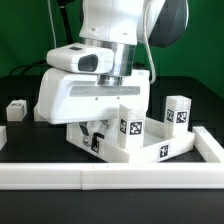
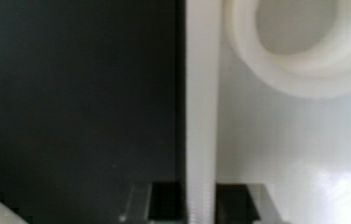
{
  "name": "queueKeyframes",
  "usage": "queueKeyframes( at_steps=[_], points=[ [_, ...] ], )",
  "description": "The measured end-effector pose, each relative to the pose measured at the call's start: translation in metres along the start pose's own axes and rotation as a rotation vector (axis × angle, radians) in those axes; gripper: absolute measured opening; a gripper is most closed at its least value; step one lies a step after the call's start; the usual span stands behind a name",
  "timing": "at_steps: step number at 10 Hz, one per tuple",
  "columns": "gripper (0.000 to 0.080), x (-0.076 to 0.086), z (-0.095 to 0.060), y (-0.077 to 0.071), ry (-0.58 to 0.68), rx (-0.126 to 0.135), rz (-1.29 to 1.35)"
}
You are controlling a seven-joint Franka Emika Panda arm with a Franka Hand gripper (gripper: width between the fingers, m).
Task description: Assemble square table
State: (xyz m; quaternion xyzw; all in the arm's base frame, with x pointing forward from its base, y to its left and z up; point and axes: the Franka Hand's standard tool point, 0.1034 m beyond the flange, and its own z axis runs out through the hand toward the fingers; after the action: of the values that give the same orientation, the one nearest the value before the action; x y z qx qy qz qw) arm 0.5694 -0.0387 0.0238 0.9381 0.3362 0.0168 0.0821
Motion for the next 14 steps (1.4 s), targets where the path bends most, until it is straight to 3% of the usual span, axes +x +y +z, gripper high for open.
queueKeyframes(
  at_steps=[2, 5, 10, 11, 13, 14],
  points=[
    [0.0068, 0.0, 0.0, 0.003, -0.006, -0.01, -0.144],
    [0.0068, 0.021, -0.002, 0.003, -0.003, -0.056, -0.493],
    [0.0068, 0.015, -0.001, 0.008, -0.038, -0.07, -0.766],
    [0.0068, 0.024, -0.001, -0.004, -0.059, -0.054, -0.825],
    [0.0067, 0.062, 0.001, -0.033, -0.091, -0.007, -0.896],
    [0.0067, 0.083, -0.001, -0.038, -0.091, -0.01, -0.943]
  ],
)
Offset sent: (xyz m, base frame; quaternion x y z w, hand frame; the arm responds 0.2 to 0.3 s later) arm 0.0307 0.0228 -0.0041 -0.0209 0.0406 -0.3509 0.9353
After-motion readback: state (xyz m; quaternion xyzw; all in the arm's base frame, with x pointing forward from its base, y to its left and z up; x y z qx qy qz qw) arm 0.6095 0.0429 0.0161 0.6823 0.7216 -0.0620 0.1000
